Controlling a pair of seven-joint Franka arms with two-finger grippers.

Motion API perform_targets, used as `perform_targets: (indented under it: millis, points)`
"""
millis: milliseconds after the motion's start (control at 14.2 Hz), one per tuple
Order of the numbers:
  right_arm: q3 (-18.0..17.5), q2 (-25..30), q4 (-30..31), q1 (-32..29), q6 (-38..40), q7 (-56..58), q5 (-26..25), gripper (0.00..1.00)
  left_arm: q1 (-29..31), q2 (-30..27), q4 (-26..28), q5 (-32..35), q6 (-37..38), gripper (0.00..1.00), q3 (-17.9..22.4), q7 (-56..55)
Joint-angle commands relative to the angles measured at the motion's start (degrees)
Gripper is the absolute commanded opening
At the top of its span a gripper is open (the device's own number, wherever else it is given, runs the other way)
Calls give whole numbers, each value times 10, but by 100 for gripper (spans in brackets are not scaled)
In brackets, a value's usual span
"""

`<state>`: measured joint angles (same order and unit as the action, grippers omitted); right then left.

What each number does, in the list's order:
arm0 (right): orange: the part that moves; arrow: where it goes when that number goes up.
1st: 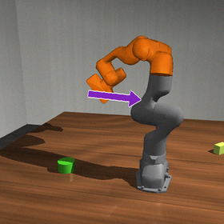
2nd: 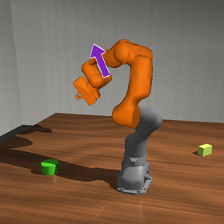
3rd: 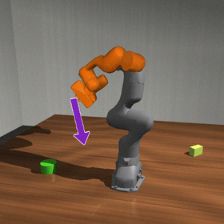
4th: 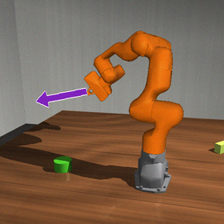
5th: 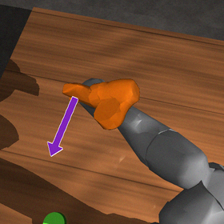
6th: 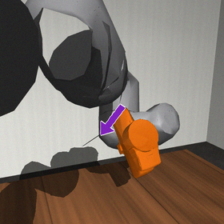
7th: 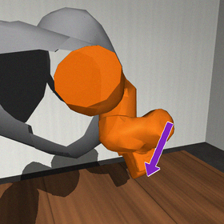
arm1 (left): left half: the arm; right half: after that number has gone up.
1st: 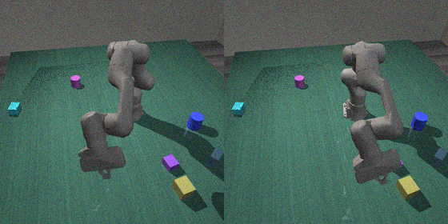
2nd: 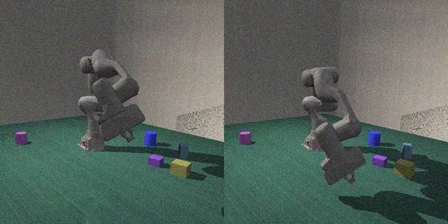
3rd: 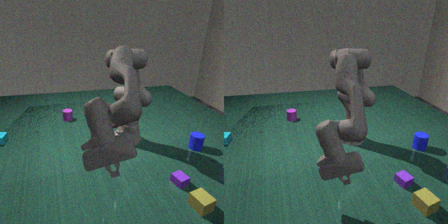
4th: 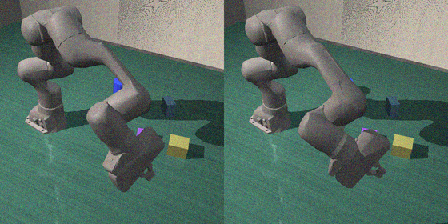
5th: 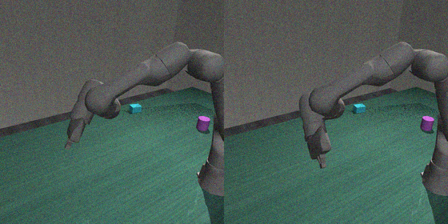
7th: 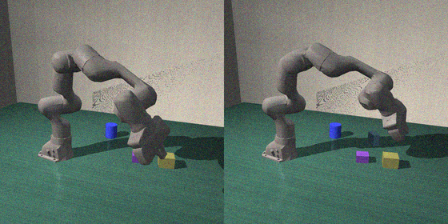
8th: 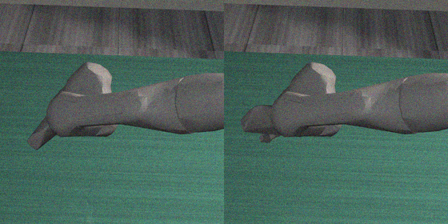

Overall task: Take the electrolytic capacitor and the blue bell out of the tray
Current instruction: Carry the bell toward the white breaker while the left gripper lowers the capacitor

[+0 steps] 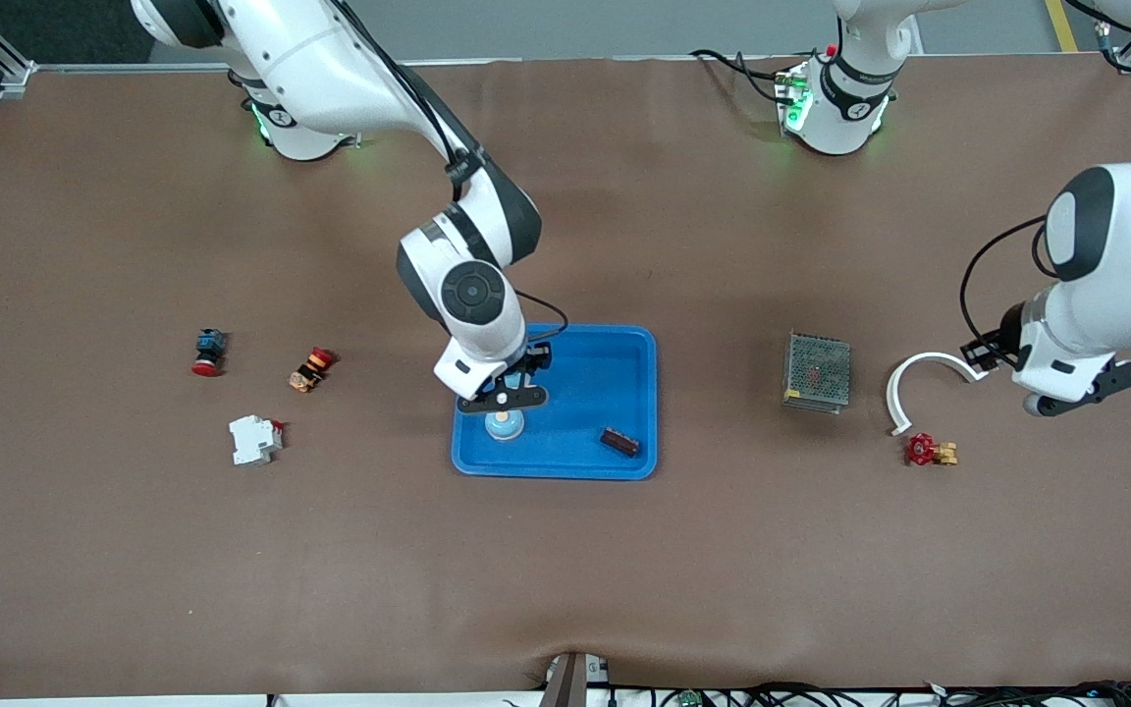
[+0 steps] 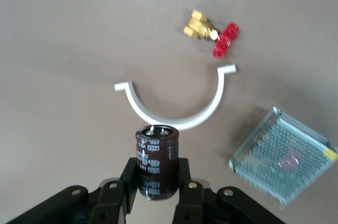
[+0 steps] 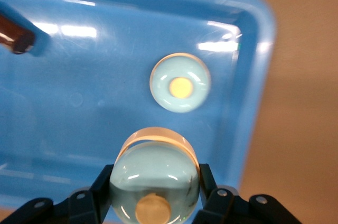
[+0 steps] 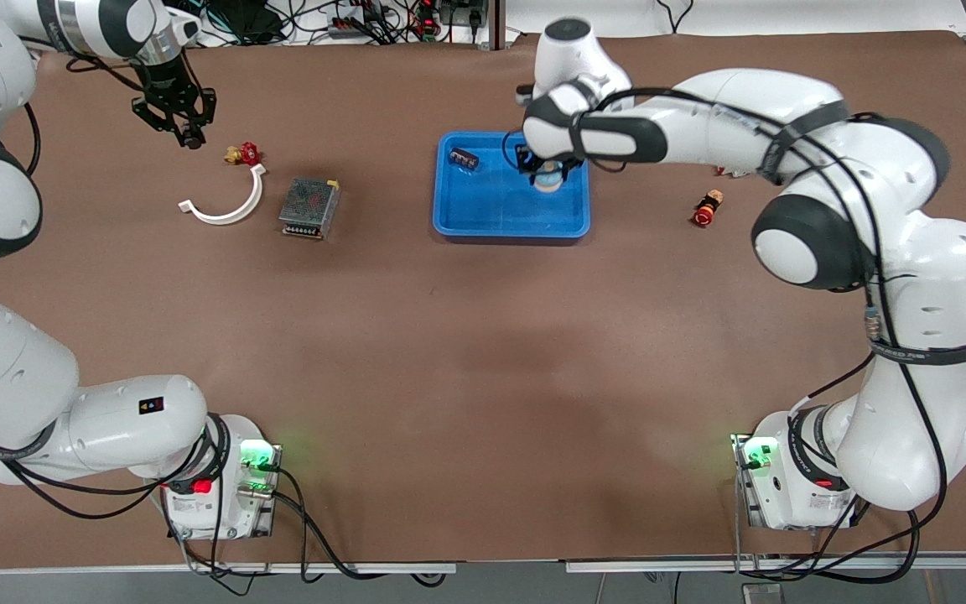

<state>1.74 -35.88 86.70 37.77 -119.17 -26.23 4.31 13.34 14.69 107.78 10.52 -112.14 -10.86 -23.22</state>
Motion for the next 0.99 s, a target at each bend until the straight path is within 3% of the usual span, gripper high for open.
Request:
perform_targets:
  millis: [0,282,564,916]
  points:
    - [-3,92,16,-31,96,61,-3,35,15,31,0,13,-48,0,-5,8]
    - [-3,199,17,-120,243,219,-5,35,34,79,0,13,-126,0,-2,8]
    - [-2,279,20,-233,328,380,-30,35,43,111,14,13,-191,0,-1,8]
    - [-2,286,30,-371,324,571,-53,35,56,137,52,52,-264,0,0,8]
